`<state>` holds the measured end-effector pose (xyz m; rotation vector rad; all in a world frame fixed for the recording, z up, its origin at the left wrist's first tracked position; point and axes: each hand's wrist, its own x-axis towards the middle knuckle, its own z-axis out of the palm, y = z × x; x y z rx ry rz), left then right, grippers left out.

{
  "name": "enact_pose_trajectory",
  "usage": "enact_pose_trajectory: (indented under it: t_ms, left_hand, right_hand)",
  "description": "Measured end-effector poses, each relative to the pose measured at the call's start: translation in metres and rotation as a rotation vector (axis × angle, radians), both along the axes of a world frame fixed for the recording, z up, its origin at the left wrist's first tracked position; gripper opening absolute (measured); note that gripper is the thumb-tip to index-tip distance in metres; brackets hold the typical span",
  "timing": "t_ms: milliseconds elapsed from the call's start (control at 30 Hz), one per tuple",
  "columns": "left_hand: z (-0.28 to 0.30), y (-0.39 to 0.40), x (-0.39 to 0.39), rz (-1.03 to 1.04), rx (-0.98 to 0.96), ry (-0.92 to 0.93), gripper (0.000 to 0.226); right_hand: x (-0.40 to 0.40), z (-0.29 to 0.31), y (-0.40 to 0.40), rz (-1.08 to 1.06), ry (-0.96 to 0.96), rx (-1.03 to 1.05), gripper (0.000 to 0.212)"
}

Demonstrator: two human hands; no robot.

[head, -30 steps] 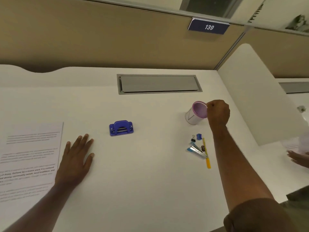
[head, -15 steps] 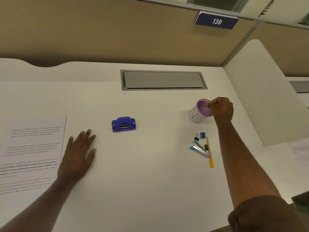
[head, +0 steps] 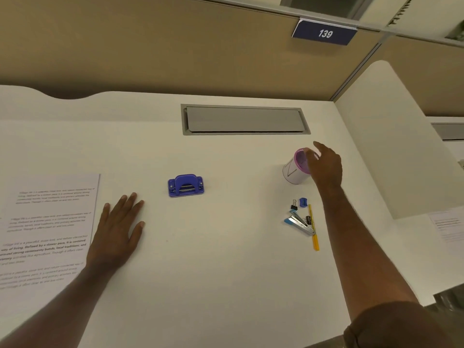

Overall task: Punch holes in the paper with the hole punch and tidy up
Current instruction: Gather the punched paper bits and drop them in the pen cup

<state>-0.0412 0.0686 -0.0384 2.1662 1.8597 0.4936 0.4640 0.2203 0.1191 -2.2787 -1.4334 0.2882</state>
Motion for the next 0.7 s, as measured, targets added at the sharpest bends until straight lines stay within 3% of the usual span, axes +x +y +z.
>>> enact_pose_trajectory:
  t_ms: [133,333,500,700]
  left_hand:
    - [-0.001,0.0,-0.001,0.002,-0.004,-0.001,0.061]
    - [-0.002,0.0,-0.001,0.0,-0.02,0.01,0.061]
    - [0.001,0.0,0.0,-0.002,-0.015,0.003,0.062]
    - [0.003,-0.001,0.001,-0.005,0.016,-0.015,0.06]
  right_hand:
    - [-0.016,-0.013,-0.016,0.079,-0.269,-0.162,0.079]
    - [-0.041,-0.018,-0.031,0.132,-0.284,-0.176,0.084]
    - [-0.105,-0.037,-0.065,0.395,-0.061,0.296,0.056]
    - [-0.218,-0.085,-0.148,0.578,0.129,0.227,0.016]
